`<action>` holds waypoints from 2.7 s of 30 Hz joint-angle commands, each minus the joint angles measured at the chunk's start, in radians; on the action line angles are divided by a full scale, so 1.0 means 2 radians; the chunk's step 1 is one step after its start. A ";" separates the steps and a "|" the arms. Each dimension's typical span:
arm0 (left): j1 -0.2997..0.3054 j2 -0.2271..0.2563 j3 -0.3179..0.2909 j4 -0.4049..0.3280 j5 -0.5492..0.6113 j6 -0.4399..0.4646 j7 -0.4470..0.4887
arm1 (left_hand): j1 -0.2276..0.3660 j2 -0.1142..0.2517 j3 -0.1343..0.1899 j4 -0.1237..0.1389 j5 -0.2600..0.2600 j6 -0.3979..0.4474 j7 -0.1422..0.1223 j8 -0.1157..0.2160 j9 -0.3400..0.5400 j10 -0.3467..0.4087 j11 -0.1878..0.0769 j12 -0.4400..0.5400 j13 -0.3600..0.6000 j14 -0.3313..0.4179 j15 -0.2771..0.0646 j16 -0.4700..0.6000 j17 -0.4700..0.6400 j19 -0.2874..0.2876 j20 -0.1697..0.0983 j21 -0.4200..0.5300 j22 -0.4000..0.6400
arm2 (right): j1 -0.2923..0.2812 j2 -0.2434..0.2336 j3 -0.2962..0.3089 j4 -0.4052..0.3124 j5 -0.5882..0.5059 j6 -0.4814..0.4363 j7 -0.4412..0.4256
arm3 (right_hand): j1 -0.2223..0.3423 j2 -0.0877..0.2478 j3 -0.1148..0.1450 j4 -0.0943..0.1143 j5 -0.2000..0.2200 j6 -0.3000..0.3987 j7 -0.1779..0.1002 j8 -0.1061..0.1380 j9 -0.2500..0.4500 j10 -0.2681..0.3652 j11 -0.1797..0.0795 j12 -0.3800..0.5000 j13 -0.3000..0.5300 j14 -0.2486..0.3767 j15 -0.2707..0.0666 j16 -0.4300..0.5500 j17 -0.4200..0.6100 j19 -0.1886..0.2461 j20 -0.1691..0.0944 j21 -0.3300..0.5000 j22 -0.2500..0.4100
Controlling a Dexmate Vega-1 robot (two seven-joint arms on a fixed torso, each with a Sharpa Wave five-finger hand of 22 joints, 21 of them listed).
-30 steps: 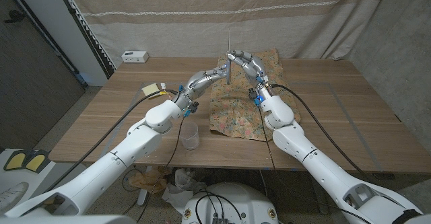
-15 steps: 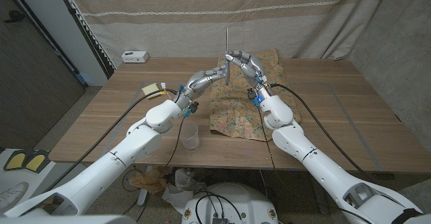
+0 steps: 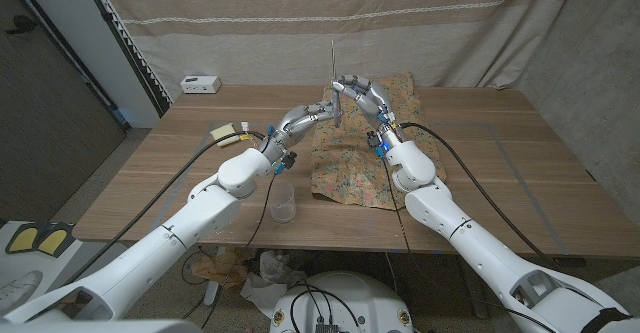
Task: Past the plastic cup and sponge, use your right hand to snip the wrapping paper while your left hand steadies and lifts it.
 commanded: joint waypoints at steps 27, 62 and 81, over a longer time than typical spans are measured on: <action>0.000 -0.003 0.003 0.001 0.022 -0.008 0.008 | -0.017 -0.007 -0.026 0.006 0.002 -0.016 0.006 -0.014 0.001 -0.002 0.004 -0.001 0.001 0.002 -0.042 0.002 0.003 -0.003 -0.020 0.002 0.001 | 0.010 0.004 -0.006 0.015 -0.037 0.015 -0.012 | 0.056 0.047 0.001 0.000 0.005 0.045 -0.036 0.002 0.000 0.046 -0.040 0.002 0.000 -0.001 -0.091 -0.002 0.002 0.000 0.005 -0.001 0.000; 0.010 -0.007 0.004 -0.012 0.027 0.002 0.024 | -0.020 0.007 -0.059 0.001 0.013 0.024 -0.002 -0.006 0.001 0.021 -0.007 0.005 0.000 0.020 -0.049 0.004 0.002 0.010 -0.025 0.005 0.001 | 0.004 0.001 -0.009 0.000 -0.030 0.011 -0.005 | 0.055 0.046 -0.001 0.001 0.006 0.048 -0.035 0.000 -0.001 0.045 -0.039 0.001 -0.001 0.000 -0.091 -0.001 0.002 0.001 0.004 0.000 0.000; 0.014 -0.019 0.006 -0.012 0.024 0.000 0.036 | 0.019 0.023 -0.048 -0.003 0.014 0.053 0.001 -0.001 0.002 0.038 -0.012 0.009 0.001 0.036 -0.053 0.007 0.002 0.016 -0.025 0.006 0.001 | 0.001 0.005 -0.009 0.001 -0.037 0.014 -0.017 | 0.056 0.046 -0.001 0.001 0.007 0.048 -0.035 -0.001 -0.001 0.045 -0.038 0.000 -0.001 0.001 -0.091 -0.002 0.001 0.000 0.005 -0.001 0.000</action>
